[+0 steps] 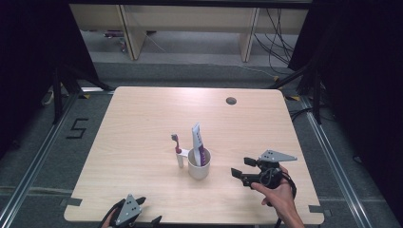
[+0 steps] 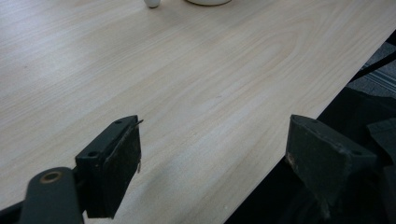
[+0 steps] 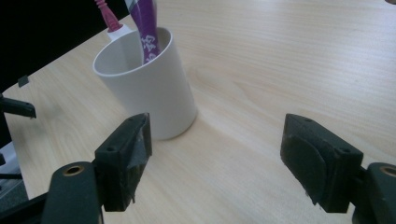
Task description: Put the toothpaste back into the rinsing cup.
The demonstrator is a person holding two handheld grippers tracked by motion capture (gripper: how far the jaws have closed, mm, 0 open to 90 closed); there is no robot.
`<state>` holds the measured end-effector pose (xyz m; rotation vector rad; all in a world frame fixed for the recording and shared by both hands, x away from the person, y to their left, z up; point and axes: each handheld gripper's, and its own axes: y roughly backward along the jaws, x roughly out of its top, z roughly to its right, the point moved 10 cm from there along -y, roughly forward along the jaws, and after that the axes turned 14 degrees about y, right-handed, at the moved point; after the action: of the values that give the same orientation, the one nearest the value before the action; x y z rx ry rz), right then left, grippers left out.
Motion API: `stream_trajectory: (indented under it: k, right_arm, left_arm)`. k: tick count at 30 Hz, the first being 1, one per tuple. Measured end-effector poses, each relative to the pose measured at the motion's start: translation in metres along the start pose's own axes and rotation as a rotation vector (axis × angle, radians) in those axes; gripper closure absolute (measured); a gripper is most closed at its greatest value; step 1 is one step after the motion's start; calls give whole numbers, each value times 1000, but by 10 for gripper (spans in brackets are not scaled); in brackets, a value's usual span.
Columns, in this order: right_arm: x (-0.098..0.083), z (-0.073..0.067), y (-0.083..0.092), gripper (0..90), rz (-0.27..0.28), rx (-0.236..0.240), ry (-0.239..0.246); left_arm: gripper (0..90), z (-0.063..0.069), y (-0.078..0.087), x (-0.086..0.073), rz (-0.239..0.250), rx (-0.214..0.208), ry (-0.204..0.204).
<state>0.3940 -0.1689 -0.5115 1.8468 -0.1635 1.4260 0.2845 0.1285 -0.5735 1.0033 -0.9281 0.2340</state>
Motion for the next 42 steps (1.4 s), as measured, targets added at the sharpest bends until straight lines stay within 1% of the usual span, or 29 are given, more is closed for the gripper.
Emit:
stream_trajectory:
  k: [1,3,4,6,8,9,10,11,13,14,15,18,19,20,21,23,24,27,29,30,31,32,34,35,37,38,40,41,42]
  right_arm:
    - [-1,0,2,255,0,5,29]
    - [-5,-3,4,245,-16,8,15]
    - [-6,-1,5,241,-7,-5,53]
    - [-8,-7,6,237,-9,16,14]
    - [-11,-7,8,235,-12,14,36]
    - [-12,-11,8,235,-11,26,2]
    - [-13,-7,10,235,-14,12,44]
    - [-15,-8,10,235,-17,16,32]
    - [-17,-8,12,235,-23,10,53]
    - [-19,-11,13,235,-27,17,25]
    - [-21,-12,13,234,-31,25,26]
    - [-26,-13,16,234,-43,11,35]
    - [-29,-11,17,234,-56,1,58]
    - [-31,-13,17,232,-55,0,30]
    - [-34,-13,18,229,-68,8,42]
    - [-40,-16,18,223,-88,3,13]
    - [-41,-14,20,222,-83,6,51]
    - [-47,-19,24,213,-108,10,22]
    - [-49,-16,25,200,-95,7,52]
    - [-52,-20,27,187,-116,17,14]
    - [-53,-18,26,183,-106,12,36]
    - [-55,-19,28,183,-112,14,16]
    - [-61,-18,32,171,-138,5,21]
    - [-64,-14,32,169,-143,-9,51]
    - [-68,-13,35,169,-156,-13,62]
    - [-70,-16,36,166,-166,-6,29]
    - [-73,-15,38,164,-169,6,53]
    - [-75,-18,39,164,-191,5,15]
    - [-76,-14,40,164,-183,10,69]
  left_arm:
    - [178,1,0,1,8,-3,7]
    - [178,2,0,2,16,-10,17]
    - [179,2,-1,2,20,-10,25]
    - [178,2,-1,2,21,-9,28]
    - [178,0,0,1,6,-4,9]
    - [178,0,0,1,6,-5,9]
    - [178,1,0,1,7,-6,9]
    - [178,-1,0,1,-2,3,-3]
    - [178,2,-2,2,22,-12,23]
    - [178,3,-2,1,19,-11,18]
    - [178,3,-1,2,17,-12,12]
    - [178,5,-1,3,34,-20,25]
    - [178,4,-1,2,29,-15,21]
    - [178,2,1,1,9,-14,6]
    - [178,3,0,1,24,-13,25]
    - [178,2,1,1,17,-10,14]
    - [178,2,1,1,16,-9,12]
    - [178,4,-1,2,27,-17,20]
    - [178,4,-1,2,18,-16,9]
    - [178,4,-1,1,17,-16,8]
    - [178,5,-2,2,27,-18,21]
    - [178,4,-1,2,24,-16,18]
    - [178,4,-1,2,26,-17,20]
    - [179,4,-1,2,26,-17,20]
    - [178,3,-1,1,15,-16,7]
    - [178,3,-1,1,14,-16,6]
    - [178,4,-1,2,25,-18,19]
    - [178,4,-1,2,26,-18,20]
    - [179,4,-1,2,25,-18,20]
